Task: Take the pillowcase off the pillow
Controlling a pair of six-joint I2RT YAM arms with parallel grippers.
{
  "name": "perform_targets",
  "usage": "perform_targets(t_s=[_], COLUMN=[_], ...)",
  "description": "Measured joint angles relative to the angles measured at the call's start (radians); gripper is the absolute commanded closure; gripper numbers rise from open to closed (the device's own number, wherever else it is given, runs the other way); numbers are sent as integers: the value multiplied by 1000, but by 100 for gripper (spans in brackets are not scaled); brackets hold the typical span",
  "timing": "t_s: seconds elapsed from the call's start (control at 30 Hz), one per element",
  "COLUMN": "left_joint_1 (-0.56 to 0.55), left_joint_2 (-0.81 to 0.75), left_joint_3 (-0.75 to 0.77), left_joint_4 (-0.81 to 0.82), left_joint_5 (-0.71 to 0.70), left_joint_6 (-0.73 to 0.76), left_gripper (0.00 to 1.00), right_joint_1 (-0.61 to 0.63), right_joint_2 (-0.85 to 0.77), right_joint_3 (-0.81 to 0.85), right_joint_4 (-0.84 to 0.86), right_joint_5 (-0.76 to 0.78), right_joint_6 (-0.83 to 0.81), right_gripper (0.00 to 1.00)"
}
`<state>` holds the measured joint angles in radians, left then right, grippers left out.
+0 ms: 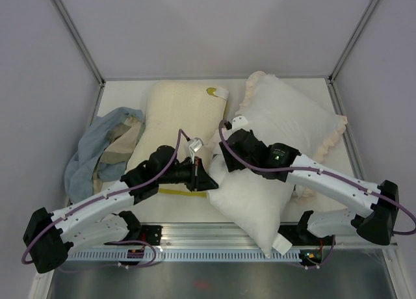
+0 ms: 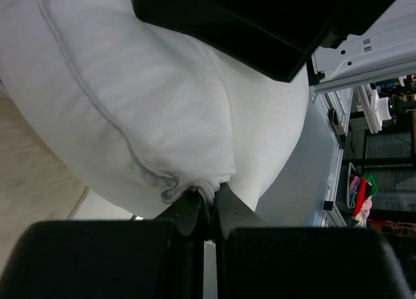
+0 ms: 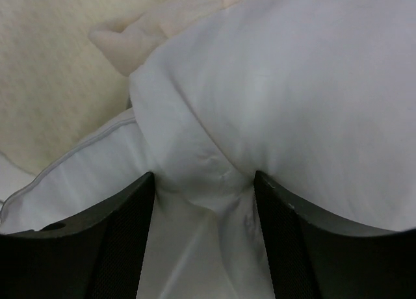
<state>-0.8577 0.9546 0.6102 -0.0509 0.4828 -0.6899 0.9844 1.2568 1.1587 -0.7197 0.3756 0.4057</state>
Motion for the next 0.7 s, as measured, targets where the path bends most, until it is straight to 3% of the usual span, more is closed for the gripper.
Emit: perform_targets(t_s=[0.13,0.2,0.23,0.4,0.7], left_joint_1=[0,0,0,0,0], left_joint_2=[-15,-32,-42,-91,-177], left_joint_3=[-8,-16,-21,-47,-75], left_joint_4=[2,1,1,0,-7], left_joint_5=[-15,-23,-29,-33,-33], left_joint_6=[0,0,0,0,-1], left_gripper=[98,98,98,98,98], right_joint_1=[8,9,9,4,-136], right_joint_2=[49,73,84,129,268], right_joint_3=[10,25,34,79,227], right_joint_4=[8,9,9,16,24], right_joint_5=[128,187,214,325,359], right_joint_6=[34,47,54,62,46], right_gripper=[46,58,70,100,100])
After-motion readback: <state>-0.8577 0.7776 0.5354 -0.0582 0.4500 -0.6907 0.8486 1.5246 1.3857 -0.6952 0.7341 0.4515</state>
